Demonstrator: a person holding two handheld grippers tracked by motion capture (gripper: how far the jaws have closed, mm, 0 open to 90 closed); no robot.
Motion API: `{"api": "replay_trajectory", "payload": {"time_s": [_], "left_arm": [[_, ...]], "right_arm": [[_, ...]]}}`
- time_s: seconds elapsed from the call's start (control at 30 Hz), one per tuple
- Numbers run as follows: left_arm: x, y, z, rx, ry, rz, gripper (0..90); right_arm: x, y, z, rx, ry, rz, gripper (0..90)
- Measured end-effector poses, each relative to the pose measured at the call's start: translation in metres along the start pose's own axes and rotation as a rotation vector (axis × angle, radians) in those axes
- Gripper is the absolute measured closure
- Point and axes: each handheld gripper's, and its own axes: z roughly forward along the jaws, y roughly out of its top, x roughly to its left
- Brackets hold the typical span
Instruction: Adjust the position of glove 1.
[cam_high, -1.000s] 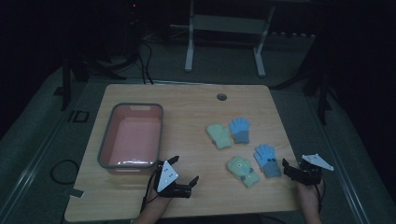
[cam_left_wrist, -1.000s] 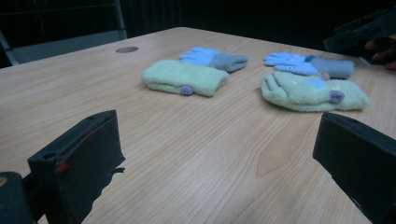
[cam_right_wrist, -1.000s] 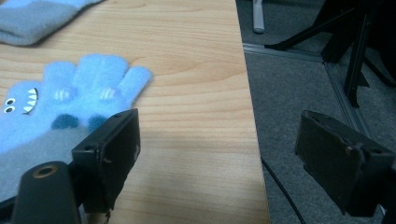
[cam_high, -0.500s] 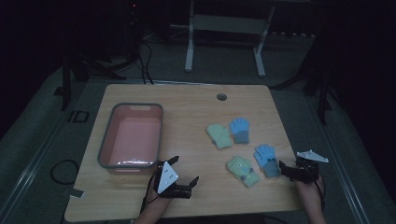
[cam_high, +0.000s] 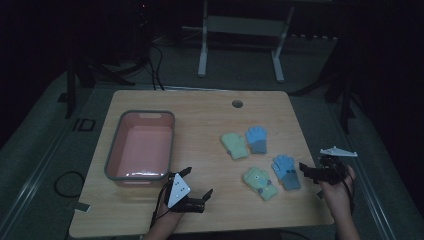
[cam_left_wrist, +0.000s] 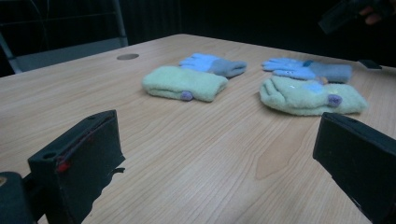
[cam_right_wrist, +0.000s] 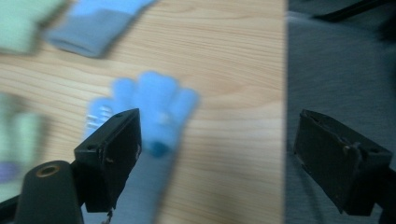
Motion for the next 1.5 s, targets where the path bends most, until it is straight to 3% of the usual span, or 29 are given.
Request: {"api": "replay_trajectory", "payload": {"time_s": [0.03,0.07,0.2,0.37,0.5,0.83,1.27,1.5], "left_arm": [[0.0,0.0,0.0,-0.003,0.001,0.0,1.5],[0.0,0.0,0.0,-0.003,0.001,0.0,1.5],[0.0,0.0,0.001,0.007,0.001,0.002,1.5],[0.0,0.0,0.001,0.01,0.001,0.005,1.5],[0.0,0.0,0.001,0.007,0.002,0.001,1.5],[0.0,0.0,0.001,0.006,-0.002,0.006,1.5],[0.0,0.0,0.001,0.007,-0.005,0.003,1.5],[0.0,0.0,0.001,0.006,-0.008,0.003,1.5]], "right_arm": [[0.0,0.007,-0.002,-0.009,0.037,0.011,15.2],[0.002,0.011,-0.003,-0.017,0.045,0.006,15.1],[0.01,0.022,-0.007,-0.041,0.021,-0.013,13.5],[0.019,0.041,-0.013,-0.068,0.06,0.0,11.6],[0.025,0.054,-0.015,-0.091,0.059,-0.021,11.0],[0.042,0.08,-0.011,-0.081,0.118,-0.102,14.2],[0.077,0.106,0.003,-0.05,0.175,-0.222,15.1],[0.092,0.116,0.016,-0.029,0.221,-0.248,19.5]]}}
